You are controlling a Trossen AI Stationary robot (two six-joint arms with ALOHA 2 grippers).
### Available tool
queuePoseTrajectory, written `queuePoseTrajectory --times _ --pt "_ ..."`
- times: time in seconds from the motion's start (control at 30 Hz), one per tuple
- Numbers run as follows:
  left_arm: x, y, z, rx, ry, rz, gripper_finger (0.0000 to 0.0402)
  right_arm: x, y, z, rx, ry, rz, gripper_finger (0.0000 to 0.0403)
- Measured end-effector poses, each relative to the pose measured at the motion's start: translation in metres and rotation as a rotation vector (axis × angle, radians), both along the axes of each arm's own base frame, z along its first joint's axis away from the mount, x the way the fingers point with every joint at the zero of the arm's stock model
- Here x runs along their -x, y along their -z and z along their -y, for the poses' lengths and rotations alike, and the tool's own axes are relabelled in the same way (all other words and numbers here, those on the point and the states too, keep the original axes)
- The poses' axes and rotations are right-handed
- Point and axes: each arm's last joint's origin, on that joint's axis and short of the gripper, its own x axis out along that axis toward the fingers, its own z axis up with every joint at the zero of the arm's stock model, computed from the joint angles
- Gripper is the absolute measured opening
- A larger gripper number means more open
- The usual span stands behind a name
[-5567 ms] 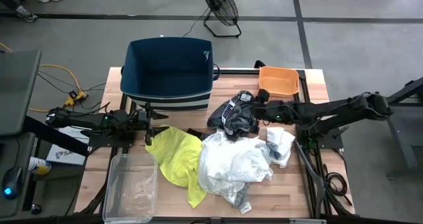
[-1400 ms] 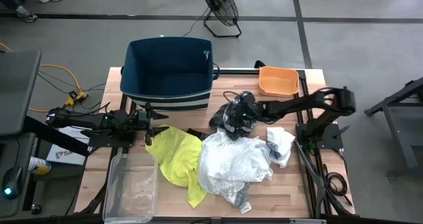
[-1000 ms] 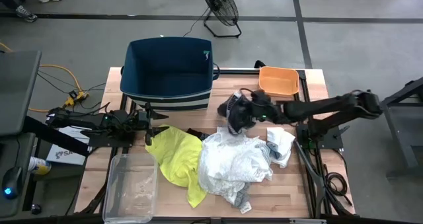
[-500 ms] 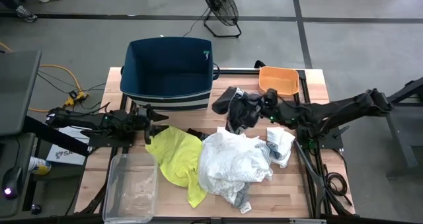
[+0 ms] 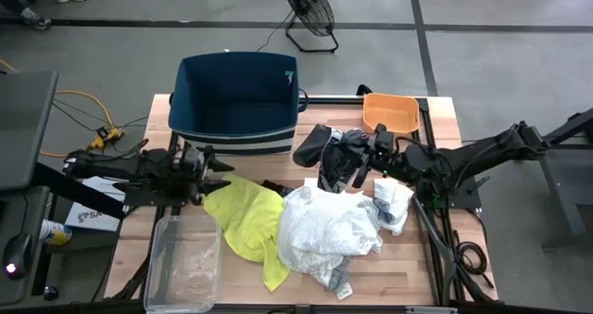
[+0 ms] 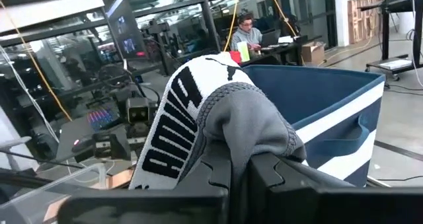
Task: Pick & Place Cloths
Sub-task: Put the gray underwear into the transparent bin
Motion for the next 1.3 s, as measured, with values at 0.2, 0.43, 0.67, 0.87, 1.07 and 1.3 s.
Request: queuePoseTrajectory --times 0.2,0.43,0.67,0.87,1.07,1.3 --pt "-0.005 -0.032 0.0 -0.111 -0.023 0.008 0.0227 -0.008 -0.003 -0.005 0.08 -0.109 0.049 0.0005" --pt "-0.028 -0.072 0.003 -0.2 -0.027 -0.031 0.0227 -0.025 -0.001 -0.011 0.202 -0.191 0.109 0.0005" --pt "-0.069 -0.102 0.008 -0.364 -0.026 -0.1 0.0227 -0.032 0.0 -0.01 0.228 -0.172 0.17 0.0005" --pt "-0.103 -0.126 0.012 -0.475 -0.027 -0.118 0.0249 -0.036 0.003 -0.006 0.23 -0.153 0.154 0.0005" --pt "-0.128 -0.135 0.014 -0.494 -0.032 -0.143 0.0336 -0.036 0.002 -0.006 0.234 -0.152 0.16 0.0005" --pt "-0.144 -0.149 0.009 -0.397 -0.284 -0.185 0.039 -0.036 0.002 -0.006 0.231 -0.131 0.154 0.0005"
